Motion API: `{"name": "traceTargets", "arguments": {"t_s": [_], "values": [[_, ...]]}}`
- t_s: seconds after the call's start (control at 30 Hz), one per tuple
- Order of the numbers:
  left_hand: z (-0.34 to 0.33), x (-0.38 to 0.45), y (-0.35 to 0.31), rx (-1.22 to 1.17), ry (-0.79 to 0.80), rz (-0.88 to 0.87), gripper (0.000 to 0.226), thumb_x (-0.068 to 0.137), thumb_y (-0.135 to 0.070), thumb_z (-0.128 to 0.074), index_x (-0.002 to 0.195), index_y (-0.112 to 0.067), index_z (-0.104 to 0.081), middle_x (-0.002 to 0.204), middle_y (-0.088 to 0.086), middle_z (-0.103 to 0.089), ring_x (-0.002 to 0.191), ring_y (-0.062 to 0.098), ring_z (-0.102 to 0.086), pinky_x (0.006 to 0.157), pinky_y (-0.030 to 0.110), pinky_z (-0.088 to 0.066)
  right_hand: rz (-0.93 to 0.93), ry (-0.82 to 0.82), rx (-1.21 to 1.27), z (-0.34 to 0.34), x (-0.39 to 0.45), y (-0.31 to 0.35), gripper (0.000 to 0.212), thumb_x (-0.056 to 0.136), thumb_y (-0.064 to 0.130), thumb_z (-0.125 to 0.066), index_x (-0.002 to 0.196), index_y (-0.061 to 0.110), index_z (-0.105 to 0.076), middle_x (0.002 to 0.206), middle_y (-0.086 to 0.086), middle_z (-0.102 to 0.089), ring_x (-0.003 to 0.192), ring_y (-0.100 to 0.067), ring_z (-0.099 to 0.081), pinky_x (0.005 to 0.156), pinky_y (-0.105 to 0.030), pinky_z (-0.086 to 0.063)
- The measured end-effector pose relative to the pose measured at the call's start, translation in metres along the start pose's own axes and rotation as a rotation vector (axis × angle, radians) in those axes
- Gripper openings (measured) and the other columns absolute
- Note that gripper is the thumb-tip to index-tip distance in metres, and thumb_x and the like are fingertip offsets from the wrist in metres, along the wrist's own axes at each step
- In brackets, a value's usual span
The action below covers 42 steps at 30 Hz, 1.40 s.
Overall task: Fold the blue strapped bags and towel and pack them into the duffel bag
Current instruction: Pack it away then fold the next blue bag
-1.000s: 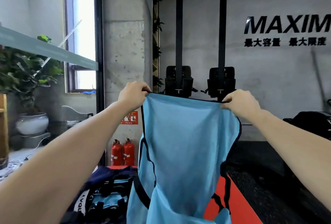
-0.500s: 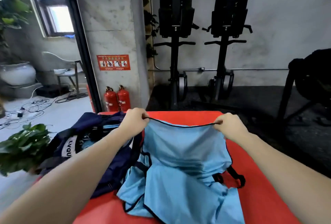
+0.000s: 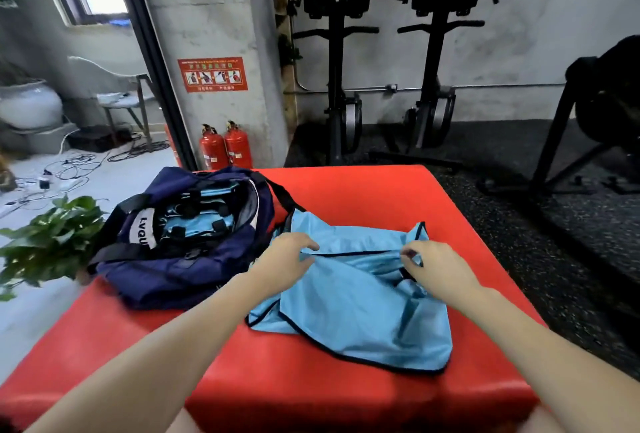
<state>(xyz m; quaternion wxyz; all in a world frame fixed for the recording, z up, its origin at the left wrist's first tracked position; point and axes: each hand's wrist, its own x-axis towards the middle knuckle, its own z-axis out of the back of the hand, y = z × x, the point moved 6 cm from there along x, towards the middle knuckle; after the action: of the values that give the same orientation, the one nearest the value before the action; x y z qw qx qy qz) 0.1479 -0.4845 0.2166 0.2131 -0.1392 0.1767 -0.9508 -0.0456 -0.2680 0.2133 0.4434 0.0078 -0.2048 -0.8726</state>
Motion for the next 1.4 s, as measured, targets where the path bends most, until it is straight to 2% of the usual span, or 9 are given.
{"name": "traceTargets", "arguments": {"t_s": [0.1, 0.27, 0.5, 0.73, 0.8, 0.93, 1.17, 1.3, 1.4], "values": [[-0.022, -0.035, -0.023, -0.072, 0.008, -0.097, 0.020, 0.089, -0.017, -0.070, 0.108, -0.022, -0.075, 0.118, -0.007, -0.070, 0.117, 0.004, -0.054, 0.100, 0.009, -0.031, 0.203, 0.043, 0.131, -0.020, -0.050, 0.031, 0.017, 0.091, 0.039, -0.057, 0.093, 0.028, -0.069, 0.089, 0.011, -0.069, 0.086, -0.013, -0.065, 0.077, -0.035, -0.052], [-0.043, -0.077, -0.036, -0.259, 0.020, -0.073, 0.016, 0.085, -0.011, -0.075, 0.099, -0.019, -0.079, 0.095, -0.013, -0.072, 0.085, -0.018, -0.058, 0.077, -0.001, -0.035, 0.373, 0.222, 0.102, -0.058, -0.095, 0.075, 0.028, 0.091, 0.051, -0.061, 0.100, 0.026, -0.069, 0.098, 0.009, -0.070, 0.092, -0.006, -0.062, 0.082, -0.026, -0.048], [-0.045, -0.098, -0.031, -0.181, 0.109, -0.049, 0.034, 0.081, -0.044, -0.079, 0.111, -0.029, -0.073, 0.111, -0.016, -0.069, 0.106, -0.004, -0.057, 0.096, 0.017, -0.042, 0.353, 0.216, -0.057, -0.078, -0.102, 0.075, 0.033, 0.095, 0.054, -0.055, 0.116, 0.031, -0.064, 0.115, 0.010, -0.055, 0.116, -0.010, -0.052, 0.088, -0.030, -0.045], [-0.057, -0.102, -0.029, 0.069, 0.107, -0.065, 0.057, 0.078, -0.073, -0.057, 0.119, -0.035, -0.067, 0.116, -0.018, -0.064, 0.115, 0.002, -0.050, 0.100, 0.026, -0.038, 0.300, 0.179, 0.029, -0.068, -0.096, 0.081, 0.019, 0.102, 0.037, -0.046, 0.109, 0.022, -0.054, 0.110, 0.003, -0.065, 0.104, -0.019, -0.060, 0.085, -0.037, -0.047], [-0.055, -0.098, -0.037, 0.124, 0.031, -0.085, 0.050, 0.084, -0.064, -0.044, 0.112, -0.030, -0.068, 0.109, -0.014, -0.066, 0.111, 0.009, -0.056, 0.095, 0.029, -0.039, 0.252, 0.136, 0.176, -0.060, -0.091, 0.079, 0.012, 0.102, 0.035, -0.048, 0.105, 0.023, -0.050, 0.094, 0.007, -0.064, 0.086, -0.016, -0.059, 0.078, -0.037, -0.047], [-0.033, -0.087, -0.038, -0.035, -0.152, -0.012, 0.022, 0.092, -0.020, -0.057, 0.112, -0.023, -0.068, 0.108, -0.010, -0.071, 0.105, 0.016, -0.063, 0.090, 0.031, -0.048, 0.250, 0.065, 0.305, -0.042, -0.076, 0.066, 0.016, 0.091, 0.025, -0.069, 0.105, 0.027, -0.061, 0.079, 0.022, -0.054, 0.075, 0.004, -0.053, 0.072, -0.019, -0.043], [0.002, -0.066, -0.010, -0.091, -0.254, 0.088, 0.027, 0.094, -0.011, -0.055, 0.113, -0.024, -0.069, 0.108, -0.013, -0.071, 0.103, 0.011, -0.063, 0.090, 0.027, -0.048, 0.105, -0.197, 0.304, 0.005, -0.048, 0.016, 0.027, 0.077, -0.004, -0.071, 0.096, 0.015, -0.075, 0.078, 0.019, -0.063, 0.079, 0.016, -0.057, 0.075, -0.001, -0.039], [0.013, -0.058, 0.001, -0.086, -0.294, 0.078, 0.028, 0.096, -0.010, -0.052, 0.111, -0.026, -0.069, 0.104, -0.013, -0.071, 0.099, 0.012, -0.064, 0.090, 0.034, -0.051, -0.012, -0.199, 0.349, 0.010, -0.037, -0.009, 0.034, 0.080, -0.003, -0.069, 0.095, 0.028, -0.069, 0.089, 0.015, -0.068, 0.078, 0.005, -0.063, 0.080, -0.015, -0.048], [0.024, -0.055, 0.009, -0.126, -0.378, 0.068, 0.029, 0.095, -0.006, -0.052, 0.110, -0.023, -0.071, 0.105, -0.013, -0.071, 0.100, 0.009, -0.064, 0.091, 0.023, -0.046, -0.035, -0.220, 0.377, 0.013, -0.028, -0.018, 0.038, 0.080, -0.006, -0.066, 0.094, 0.029, -0.067, 0.093, 0.010, -0.071, 0.084, -0.005, -0.066, 0.084, -0.021, -0.049]]}}
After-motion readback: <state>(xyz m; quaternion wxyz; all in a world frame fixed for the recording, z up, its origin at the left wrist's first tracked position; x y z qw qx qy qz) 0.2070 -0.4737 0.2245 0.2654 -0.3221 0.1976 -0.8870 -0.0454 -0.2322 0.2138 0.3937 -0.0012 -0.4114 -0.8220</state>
